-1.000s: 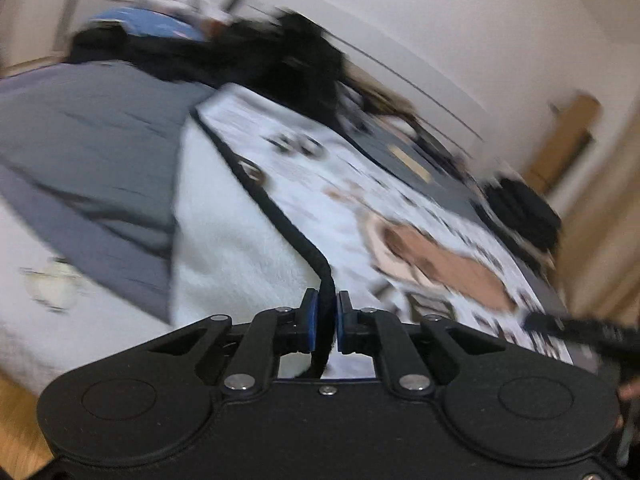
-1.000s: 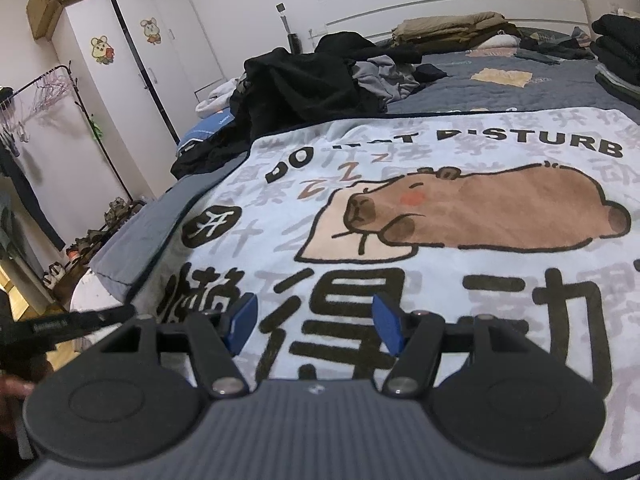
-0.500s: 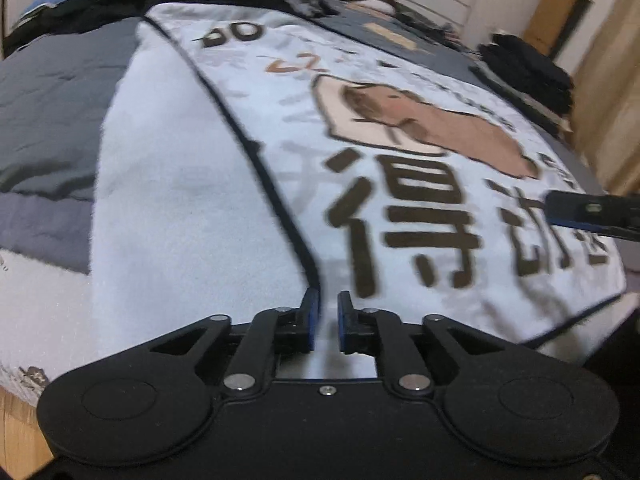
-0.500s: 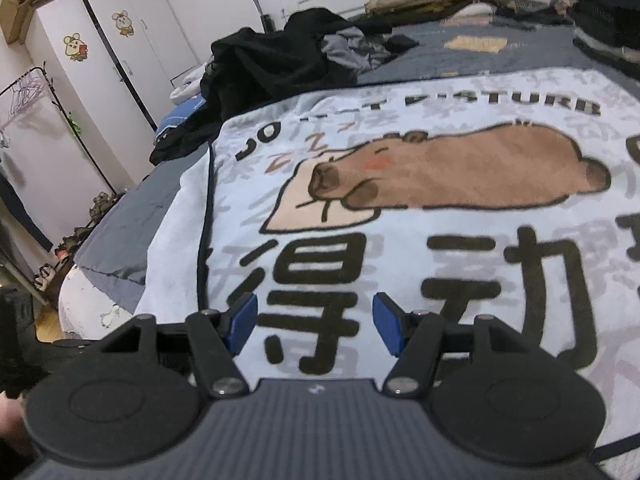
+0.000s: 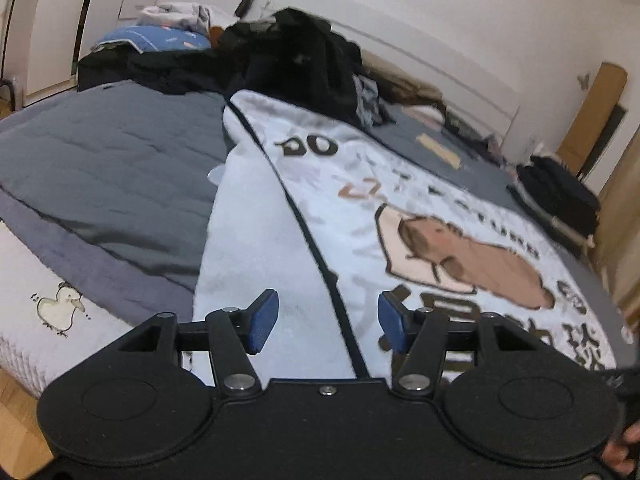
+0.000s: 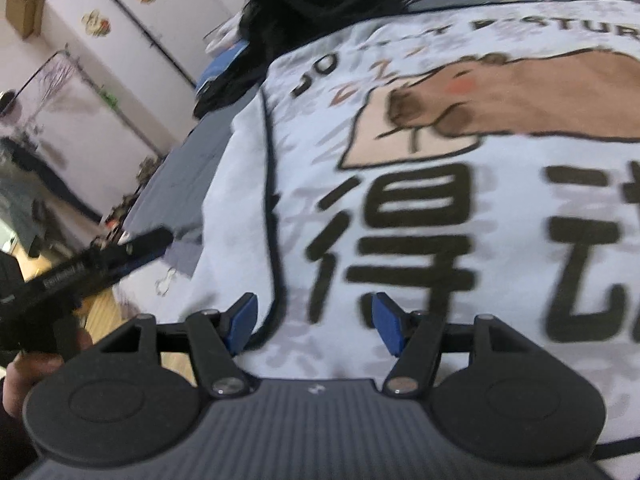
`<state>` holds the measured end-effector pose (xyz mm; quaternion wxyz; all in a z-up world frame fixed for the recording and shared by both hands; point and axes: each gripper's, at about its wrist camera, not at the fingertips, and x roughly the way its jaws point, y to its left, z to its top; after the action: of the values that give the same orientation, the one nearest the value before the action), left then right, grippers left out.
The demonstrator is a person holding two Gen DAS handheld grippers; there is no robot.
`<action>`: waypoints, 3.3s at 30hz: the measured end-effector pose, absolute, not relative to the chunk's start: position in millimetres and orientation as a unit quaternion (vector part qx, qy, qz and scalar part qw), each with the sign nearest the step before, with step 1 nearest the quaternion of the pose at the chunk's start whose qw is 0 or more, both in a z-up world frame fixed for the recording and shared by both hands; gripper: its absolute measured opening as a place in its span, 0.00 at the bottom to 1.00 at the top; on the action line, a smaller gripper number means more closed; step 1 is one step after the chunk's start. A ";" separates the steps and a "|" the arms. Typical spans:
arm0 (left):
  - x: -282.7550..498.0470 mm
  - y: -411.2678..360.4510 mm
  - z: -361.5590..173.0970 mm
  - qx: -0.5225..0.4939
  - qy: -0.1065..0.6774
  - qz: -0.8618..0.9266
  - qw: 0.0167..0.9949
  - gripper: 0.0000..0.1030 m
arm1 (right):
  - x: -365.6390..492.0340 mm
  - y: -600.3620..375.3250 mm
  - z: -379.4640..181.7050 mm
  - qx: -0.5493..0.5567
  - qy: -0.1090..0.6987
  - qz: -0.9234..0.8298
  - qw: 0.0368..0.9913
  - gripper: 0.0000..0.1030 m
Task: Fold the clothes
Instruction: 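Release the left gripper and grasp the black-trimmed edge with the right gripper, then lift the trimmed edge with the right gripper and fold it over the blanket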
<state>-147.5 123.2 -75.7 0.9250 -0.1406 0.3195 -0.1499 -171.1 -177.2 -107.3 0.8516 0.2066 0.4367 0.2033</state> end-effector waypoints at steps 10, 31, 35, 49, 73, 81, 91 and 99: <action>-143.9 133.5 -76.7 -0.171 0.328 -0.143 0.918 0.58 | -143.0 -124.9 -130.0 0.203 0.465 0.243 0.827 0.61; -139.0 155.4 -86.3 -0.218 0.345 -0.120 0.905 0.58 | -139.7 -105.7 -146.8 0.246 0.440 0.272 0.820 0.03; -136.1 156.3 -89.3 -0.225 0.356 -0.116 0.900 0.58 | -137.8 -113.7 -138.5 0.252 0.434 0.261 0.824 0.03; -136.5 108.7 -91.5 -0.164 0.378 -0.188 0.891 0.58 | -148.3 -199.0 -118.7 0.294 0.399 0.167 0.853 0.03; -150.2 -37.6 -92.9 -0.061 0.390 -0.350 0.850 0.59 | -221.3 -377.2 -89.8 0.321 0.340 -0.010 0.884 0.02; -162.1 -86.6 -97.2 -0.024 0.391 -0.404 0.827 0.59 | -261.4 -442.5 -87.1 0.337 0.321 -0.079 0.881 0.02; -162.7 -122.5 -104.1 -0.009 0.397 -0.433 0.809 0.59 | -316.1 -499.1 -95.8 0.357 0.315 -0.142 0.868 0.02; -166.6 -146.1 -109.9 0.004 0.398 -0.451 0.799 0.59 | -347.0 -541.0 -91.9 0.354 0.299 -0.198 0.864 0.02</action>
<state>-166.6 -146.1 -109.9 0.7987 0.0035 0.3982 -0.4512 -347.0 -541.0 -91.9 0.8639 0.3539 0.2989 -0.1979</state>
